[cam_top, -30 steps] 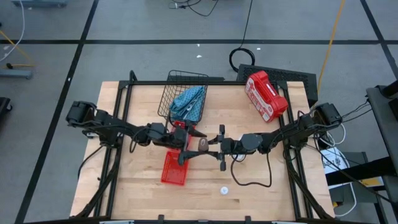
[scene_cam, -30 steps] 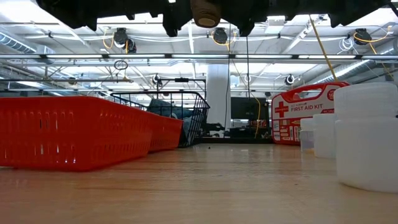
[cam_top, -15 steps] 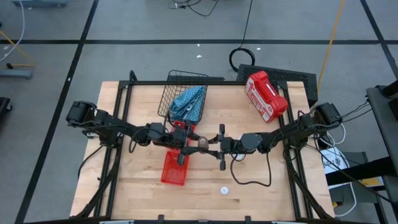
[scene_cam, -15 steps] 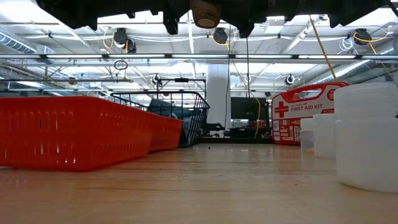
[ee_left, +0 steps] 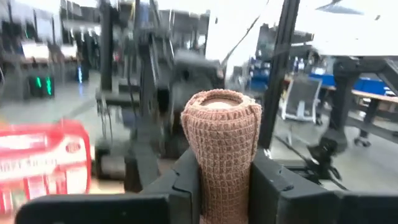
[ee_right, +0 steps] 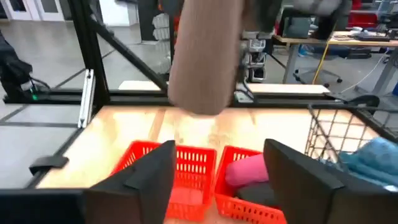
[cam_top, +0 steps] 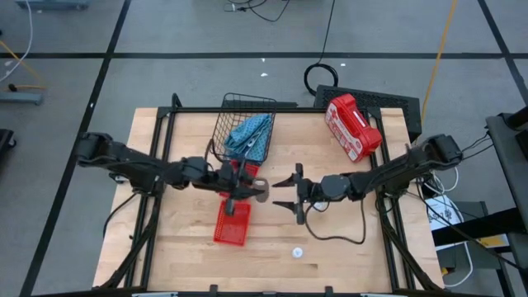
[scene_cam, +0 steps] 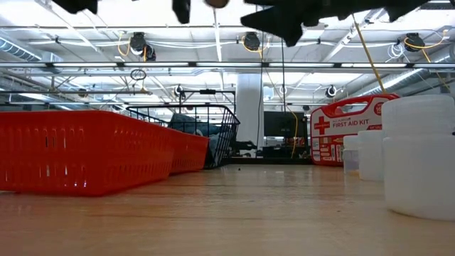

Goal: Pick & place medical supplies in basket/bin
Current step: Put the brown bandage into the top red bin

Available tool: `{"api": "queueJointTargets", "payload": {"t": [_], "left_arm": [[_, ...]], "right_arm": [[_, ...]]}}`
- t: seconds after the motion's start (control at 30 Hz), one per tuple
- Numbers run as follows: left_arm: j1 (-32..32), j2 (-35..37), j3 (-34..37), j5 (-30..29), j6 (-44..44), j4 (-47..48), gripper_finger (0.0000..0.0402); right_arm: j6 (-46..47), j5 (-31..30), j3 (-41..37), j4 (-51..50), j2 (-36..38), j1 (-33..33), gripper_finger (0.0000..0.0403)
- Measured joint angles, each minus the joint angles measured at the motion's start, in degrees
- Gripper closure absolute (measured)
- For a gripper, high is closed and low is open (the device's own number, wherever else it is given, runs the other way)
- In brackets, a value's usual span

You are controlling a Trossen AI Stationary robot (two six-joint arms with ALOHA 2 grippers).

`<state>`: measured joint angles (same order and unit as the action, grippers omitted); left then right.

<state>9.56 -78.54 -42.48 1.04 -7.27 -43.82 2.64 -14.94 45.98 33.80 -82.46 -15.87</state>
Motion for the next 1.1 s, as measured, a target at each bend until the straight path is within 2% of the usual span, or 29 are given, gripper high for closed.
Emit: {"api": "queueJointTargets", "payload": {"t": [0.1,0.23,0.33,0.43,0.57,0.73,1.0,1.1], "left_arm": [[0.0,5.6,0.1,-1.9,-5.9,10.0,0.0318],[0.0,11.9,0.0,-7.9,-12.4,25.8,0.0318],[0.4,13.3,0.0,-13.5,-19.2,35.6,0.0318],[0.7,12.9,0.0,-17.8,-25.6,41.6,0.0318],[0.7,9.8,0.1,-20.9,-33.8,46.3,0.0318],[0.5,5.6,0.1,-23.8,-38.4,49.4,0.0318],[-2.6,-1.3,0.1,-23.6,-46.3,50.6,0.0317],[-3.6,-3.5,0.1,-22.9,-48.5,50.5,0.0304]], "right_arm": [[3.8,0.0,0.1,-7.4,4.2,-0.1,0.0147],[8.4,0.0,0.0,-16.5,8.7,-0.4,0.0138],[8.6,-0.1,0.0,-17.8,9.8,-0.6,0.0141],[7.5,-0.1,0.0,-17.4,9.7,-0.6,0.0146],[7.2,-0.2,0.0,-17.0,9.2,-0.6,0.0151],[7.1,-0.2,0.0,-17.0,9.2,-0.6,0.0151],[7.1,-0.1,0.0,-17.2,9.2,-0.7,0.0151],[7.1,-0.1,0.0,-17.1,9.2,-0.7,0.0152]]}}
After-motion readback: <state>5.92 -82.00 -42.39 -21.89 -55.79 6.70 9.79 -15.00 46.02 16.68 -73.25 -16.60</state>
